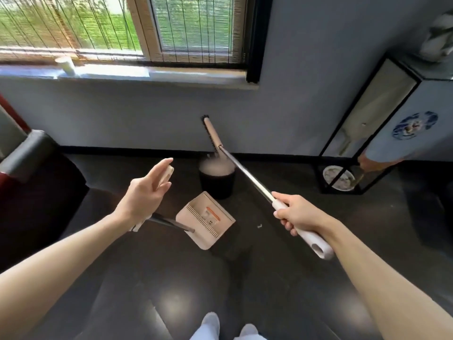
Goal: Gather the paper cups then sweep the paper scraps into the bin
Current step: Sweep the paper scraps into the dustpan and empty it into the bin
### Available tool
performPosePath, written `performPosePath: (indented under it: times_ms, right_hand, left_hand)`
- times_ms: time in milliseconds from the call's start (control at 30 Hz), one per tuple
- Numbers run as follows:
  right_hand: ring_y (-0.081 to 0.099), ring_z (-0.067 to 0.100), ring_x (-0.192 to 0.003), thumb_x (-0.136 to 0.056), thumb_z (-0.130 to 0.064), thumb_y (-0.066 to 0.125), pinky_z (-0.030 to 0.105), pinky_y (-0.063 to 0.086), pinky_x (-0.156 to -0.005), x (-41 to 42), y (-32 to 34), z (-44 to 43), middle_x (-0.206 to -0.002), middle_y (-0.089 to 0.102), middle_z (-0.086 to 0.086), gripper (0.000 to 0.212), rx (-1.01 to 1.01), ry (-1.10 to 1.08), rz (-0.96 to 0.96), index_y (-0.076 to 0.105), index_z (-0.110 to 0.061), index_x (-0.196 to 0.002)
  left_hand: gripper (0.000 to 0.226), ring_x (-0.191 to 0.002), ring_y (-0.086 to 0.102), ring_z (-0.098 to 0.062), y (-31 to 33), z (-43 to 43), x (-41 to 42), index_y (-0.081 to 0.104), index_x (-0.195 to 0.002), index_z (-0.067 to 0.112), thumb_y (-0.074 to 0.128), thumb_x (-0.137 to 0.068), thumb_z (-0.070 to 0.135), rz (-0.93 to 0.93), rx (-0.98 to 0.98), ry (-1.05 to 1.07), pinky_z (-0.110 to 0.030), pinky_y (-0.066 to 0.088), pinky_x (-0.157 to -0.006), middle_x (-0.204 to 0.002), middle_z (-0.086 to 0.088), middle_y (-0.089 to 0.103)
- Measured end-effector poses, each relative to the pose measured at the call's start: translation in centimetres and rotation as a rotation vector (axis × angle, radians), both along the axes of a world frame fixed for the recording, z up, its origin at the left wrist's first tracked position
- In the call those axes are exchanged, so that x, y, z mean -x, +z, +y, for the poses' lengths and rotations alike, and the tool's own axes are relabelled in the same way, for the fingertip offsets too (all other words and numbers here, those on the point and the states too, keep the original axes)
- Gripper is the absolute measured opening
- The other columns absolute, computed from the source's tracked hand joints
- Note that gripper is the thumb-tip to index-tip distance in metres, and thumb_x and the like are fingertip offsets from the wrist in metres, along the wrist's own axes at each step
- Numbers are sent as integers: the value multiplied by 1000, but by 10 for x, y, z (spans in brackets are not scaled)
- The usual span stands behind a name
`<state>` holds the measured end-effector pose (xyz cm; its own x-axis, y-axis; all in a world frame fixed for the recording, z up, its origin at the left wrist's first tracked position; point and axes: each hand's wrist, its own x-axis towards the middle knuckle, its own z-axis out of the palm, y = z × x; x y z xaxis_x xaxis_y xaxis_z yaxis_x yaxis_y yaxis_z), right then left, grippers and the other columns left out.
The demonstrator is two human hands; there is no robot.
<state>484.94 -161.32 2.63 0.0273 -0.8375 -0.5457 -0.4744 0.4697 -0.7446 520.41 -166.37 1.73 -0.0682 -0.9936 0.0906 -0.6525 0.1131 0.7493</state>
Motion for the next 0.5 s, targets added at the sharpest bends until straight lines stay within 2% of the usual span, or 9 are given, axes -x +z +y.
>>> performPosePath:
  times_ms: [67,100,167,200,233,300,367,400,500]
  right_hand:
    - [45,7,-40,-90,-1,50,20,41,-39,4,6,-3,-63,49,5,68,3,-11,0,29,-28,-149]
    - [45,7,-39,-90,-1,50,20,40,-39,6,8,-3,-63,49,5,68,0,-26,-14,29,-28,-149]
    - [44,7,-37,-91,1,50,19,38,-37,11,9,-1,-62,48,6,67,-17,-76,-57,30,-27,-149]
    - [43,7,-37,-91,2,49,18,37,-36,14,8,2,-62,47,6,67,-26,-99,-74,31,-27,-149]
    - [42,7,-37,-91,2,49,18,36,-36,16,8,6,-62,46,7,67,-35,-116,-83,31,-27,-149]
    - [41,7,-36,-91,2,48,17,35,-36,23,6,17,-63,45,7,67,-43,-131,-79,30,-27,-149]
    - [40,8,-35,-91,2,48,17,34,-35,31,3,27,-63,45,8,68,-37,-154,-89,30,-26,-150]
    - [40,8,-35,-91,2,48,17,34,-35,34,2,33,-64,45,8,68,-39,-166,-88,29,-26,-150]
    - [40,6,-35,-91,2,48,17,33,-35,41,-1,57,-65,45,8,67,-70,-221,-74,27,-23,-150]
  left_hand:
    - [62,-102,52,18,22,8,-11,39,-129,64,60,-94,18,3,57,-15,5,35,-79,-124,14,55]
    - [62,-103,55,18,35,13,-18,41,-126,66,60,-94,16,24,85,-18,2,40,-81,-125,14,57]
    - [59,-107,64,-5,56,23,-31,45,-124,63,61,-94,15,29,116,-1,-20,54,-83,-125,8,63]
    - [58,-111,64,-12,65,27,-36,46,-125,61,61,-93,15,25,126,7,-30,52,-91,-124,8,64]
    - [57,-116,60,-11,73,32,-39,48,-125,59,62,-92,14,36,138,7,-34,46,-101,-125,11,63]
    - [61,-121,53,2,82,41,-37,50,-120,61,64,-91,10,54,170,-7,-24,37,-107,-124,19,61]
    - [66,-115,50,15,83,47,-26,49,-115,65,64,-90,6,42,203,-50,-5,34,-99,-121,24,60]
    - [68,-114,48,18,81,49,-20,48,-115,65,64,-90,4,43,196,-76,-1,32,-96,-123,22,59]
    - [64,-123,47,8,58,48,-4,49,-120,60,59,-92,3,57,100,-165,-6,32,-101,-132,9,56]
